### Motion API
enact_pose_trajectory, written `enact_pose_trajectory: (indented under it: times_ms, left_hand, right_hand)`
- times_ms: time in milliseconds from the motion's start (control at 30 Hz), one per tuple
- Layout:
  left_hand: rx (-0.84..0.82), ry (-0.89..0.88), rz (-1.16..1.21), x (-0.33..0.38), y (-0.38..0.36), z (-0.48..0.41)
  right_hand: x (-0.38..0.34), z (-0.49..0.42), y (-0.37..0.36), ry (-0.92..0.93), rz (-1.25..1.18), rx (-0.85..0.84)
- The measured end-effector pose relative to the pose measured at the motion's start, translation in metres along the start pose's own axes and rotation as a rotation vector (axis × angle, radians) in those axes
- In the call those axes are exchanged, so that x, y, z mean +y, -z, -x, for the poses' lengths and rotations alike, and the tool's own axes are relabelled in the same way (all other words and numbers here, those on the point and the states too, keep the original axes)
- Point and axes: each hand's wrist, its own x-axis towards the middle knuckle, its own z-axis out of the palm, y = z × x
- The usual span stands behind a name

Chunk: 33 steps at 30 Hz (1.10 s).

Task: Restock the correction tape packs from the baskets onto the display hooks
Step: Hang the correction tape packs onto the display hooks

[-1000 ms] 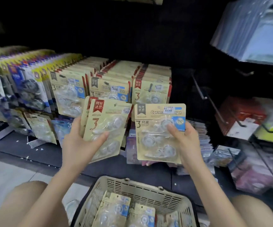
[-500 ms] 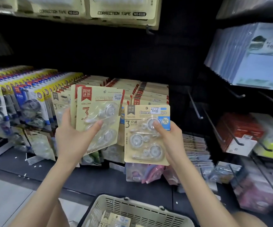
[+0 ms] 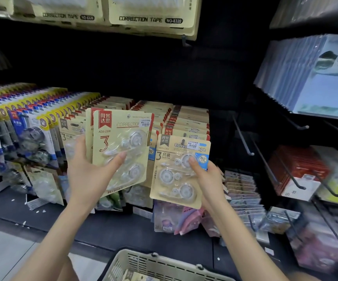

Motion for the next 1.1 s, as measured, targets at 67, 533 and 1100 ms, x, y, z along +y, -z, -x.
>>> enact_pose_trajectory:
  times_ms: [67, 533, 1100]
  left_hand:
    - [-0.007, 0.004, 0.005, 0.000, -0.001, -0.002]
    - [-0.079, 0.080, 0.084, -0.008, 0.010, -0.003]
    - [-0.255, 0.329, 0.379, -0.011, -0.003, 0.014]
  right_hand:
    - [0.003, -0.008, -0.002, 0.013, 0.017, 0.021]
    - [-0.007, -0.003, 0.009, 0.290, 0.735, 0.439]
    - [-0.040, 0.049, -0.021, 0.009, -0.076, -0.122]
